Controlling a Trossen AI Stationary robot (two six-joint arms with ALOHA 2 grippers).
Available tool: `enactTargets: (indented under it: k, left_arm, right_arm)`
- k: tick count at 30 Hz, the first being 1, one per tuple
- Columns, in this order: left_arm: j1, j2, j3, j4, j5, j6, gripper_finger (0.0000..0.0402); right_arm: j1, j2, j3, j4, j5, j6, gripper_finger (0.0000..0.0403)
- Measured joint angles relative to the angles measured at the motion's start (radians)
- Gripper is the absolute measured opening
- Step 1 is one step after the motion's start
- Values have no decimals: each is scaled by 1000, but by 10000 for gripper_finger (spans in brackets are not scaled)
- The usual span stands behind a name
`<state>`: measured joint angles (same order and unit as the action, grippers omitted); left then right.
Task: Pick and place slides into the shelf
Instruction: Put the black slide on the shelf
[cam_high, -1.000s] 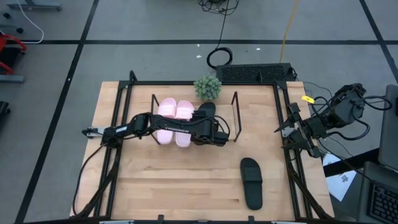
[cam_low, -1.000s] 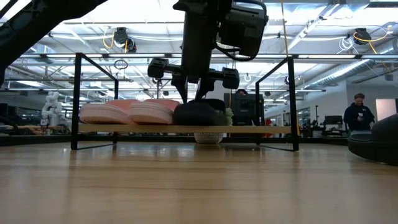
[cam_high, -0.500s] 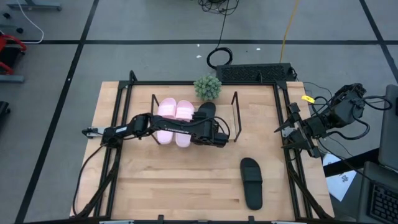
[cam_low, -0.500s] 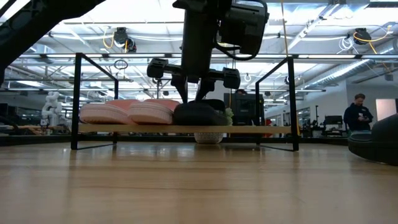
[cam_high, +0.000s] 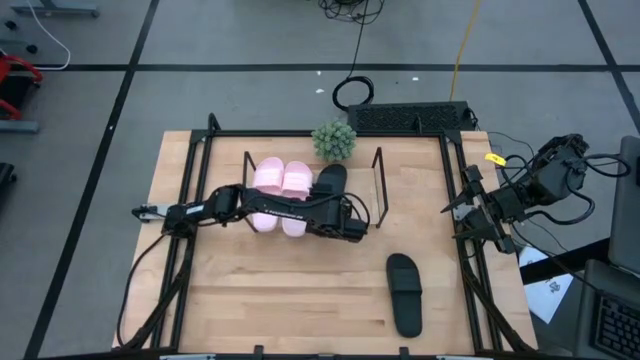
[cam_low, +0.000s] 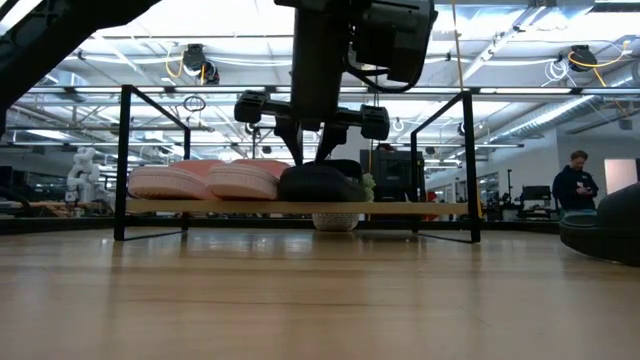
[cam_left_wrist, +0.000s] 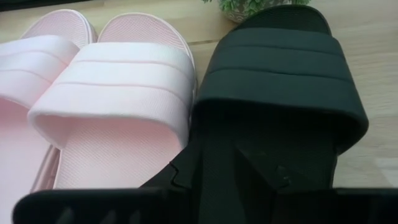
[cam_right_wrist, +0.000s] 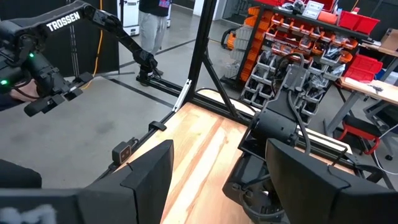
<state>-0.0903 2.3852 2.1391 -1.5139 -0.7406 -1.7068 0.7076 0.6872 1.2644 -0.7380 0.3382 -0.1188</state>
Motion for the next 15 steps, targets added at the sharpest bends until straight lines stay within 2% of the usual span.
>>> enactTargets:
  k: [6, 15]
  left_arm:
    - [-15, 2, 18, -6, -12, -7, 88]
    - [-45, 2, 136, -13, -45, 59, 88]
  right_arm:
    - [0, 0, 0, 4, 0, 1, 247]
    - [0, 0, 0, 8, 0, 2, 247]
